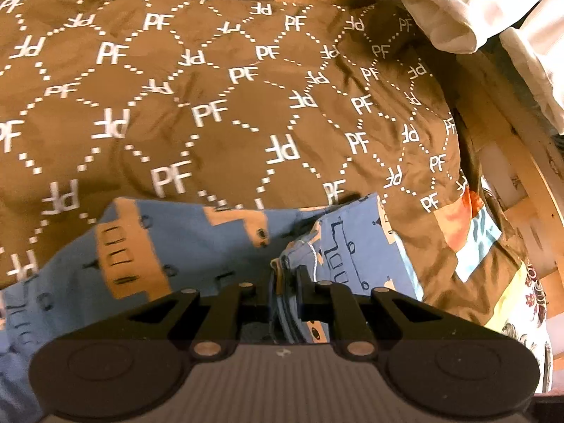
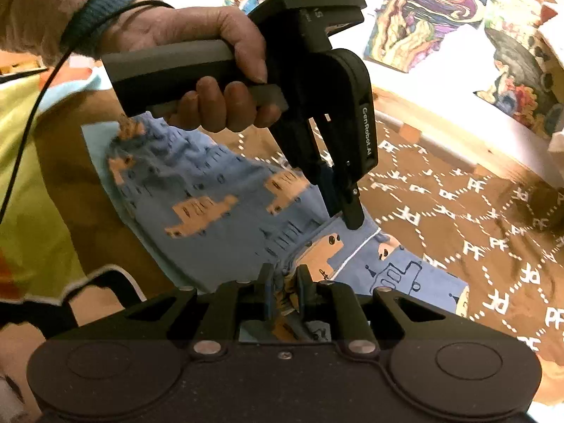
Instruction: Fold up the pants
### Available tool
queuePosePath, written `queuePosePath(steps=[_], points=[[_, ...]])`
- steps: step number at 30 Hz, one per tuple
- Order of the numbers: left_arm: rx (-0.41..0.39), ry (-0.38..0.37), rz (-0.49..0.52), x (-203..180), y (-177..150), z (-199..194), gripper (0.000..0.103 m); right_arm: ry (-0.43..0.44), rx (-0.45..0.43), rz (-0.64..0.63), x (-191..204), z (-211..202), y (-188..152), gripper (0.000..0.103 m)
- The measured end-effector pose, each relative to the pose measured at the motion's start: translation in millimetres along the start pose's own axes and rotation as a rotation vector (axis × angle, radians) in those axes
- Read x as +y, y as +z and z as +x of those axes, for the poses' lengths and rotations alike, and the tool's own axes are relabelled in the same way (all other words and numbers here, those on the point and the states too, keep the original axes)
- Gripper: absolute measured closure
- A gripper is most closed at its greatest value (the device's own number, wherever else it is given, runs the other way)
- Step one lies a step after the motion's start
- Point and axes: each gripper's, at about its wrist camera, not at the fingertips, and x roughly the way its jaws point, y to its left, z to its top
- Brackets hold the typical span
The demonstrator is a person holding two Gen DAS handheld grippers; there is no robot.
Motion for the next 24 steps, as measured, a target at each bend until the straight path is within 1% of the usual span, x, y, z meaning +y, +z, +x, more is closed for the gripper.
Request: queuePosePath(steps=[12, 15, 21, 24], points=[[0.002, 0.067, -0.061, 57, -21, -38, 0.090, 0.148, -0.028, -0.020, 38, 23, 25, 0.089], [0.008, 0.094, -0.052, 65, -25, -40, 0.090, 0.170, -0.022, -0.028, 47, 32, 29, 0.089], [0.026, 0.115, -0.057, 75, -29, -38, 0.090, 0.201, -0.002, -0.030, 57, 44, 32, 0.089], [0.029, 0.147, -0.011, 74, -32, -29, 0.088, 0.210, 0.015, -0.031, 61, 51, 31, 0.088]])
